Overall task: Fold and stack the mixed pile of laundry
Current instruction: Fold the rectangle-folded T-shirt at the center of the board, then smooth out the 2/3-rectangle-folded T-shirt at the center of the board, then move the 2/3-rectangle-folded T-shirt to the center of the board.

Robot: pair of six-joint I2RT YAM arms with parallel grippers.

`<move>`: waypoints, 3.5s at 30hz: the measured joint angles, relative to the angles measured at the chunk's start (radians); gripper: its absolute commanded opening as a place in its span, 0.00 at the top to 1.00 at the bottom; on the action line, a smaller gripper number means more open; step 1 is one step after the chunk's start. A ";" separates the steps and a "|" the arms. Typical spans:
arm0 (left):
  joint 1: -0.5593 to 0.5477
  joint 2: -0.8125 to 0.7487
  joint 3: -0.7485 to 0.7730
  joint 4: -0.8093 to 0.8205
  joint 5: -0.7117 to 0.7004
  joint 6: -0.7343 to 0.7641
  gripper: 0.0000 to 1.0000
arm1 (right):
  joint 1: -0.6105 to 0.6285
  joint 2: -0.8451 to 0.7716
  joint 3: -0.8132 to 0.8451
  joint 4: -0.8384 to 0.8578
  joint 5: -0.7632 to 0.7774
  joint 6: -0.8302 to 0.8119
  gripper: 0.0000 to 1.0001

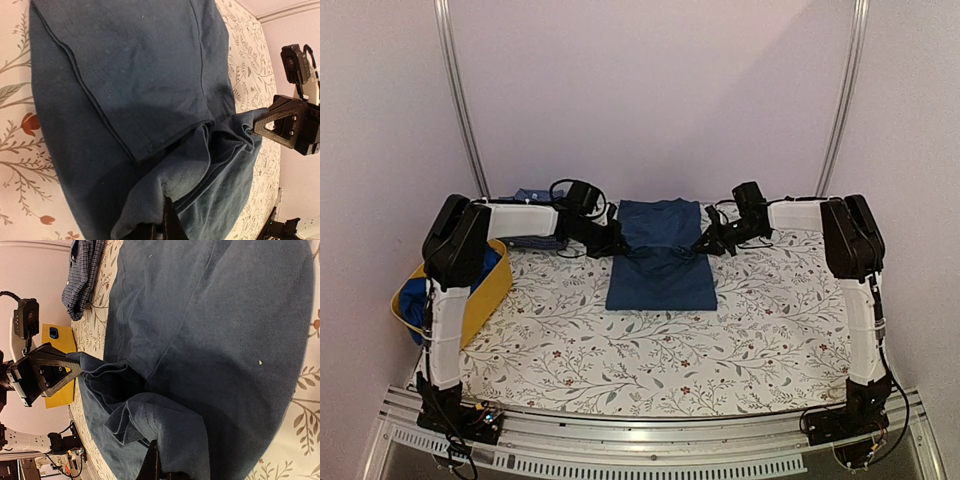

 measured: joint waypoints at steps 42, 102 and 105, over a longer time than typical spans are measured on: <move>0.040 0.238 0.226 0.077 0.150 0.077 0.58 | 0.134 -0.190 -0.320 0.137 -0.179 0.087 0.48; -0.068 -0.337 -0.766 0.356 0.117 -0.144 0.85 | 0.042 -0.324 -0.676 0.061 -0.047 -0.032 0.89; -0.069 -0.319 -0.755 0.366 0.119 -0.140 0.95 | 0.042 -0.311 -0.675 0.069 -0.049 -0.031 0.99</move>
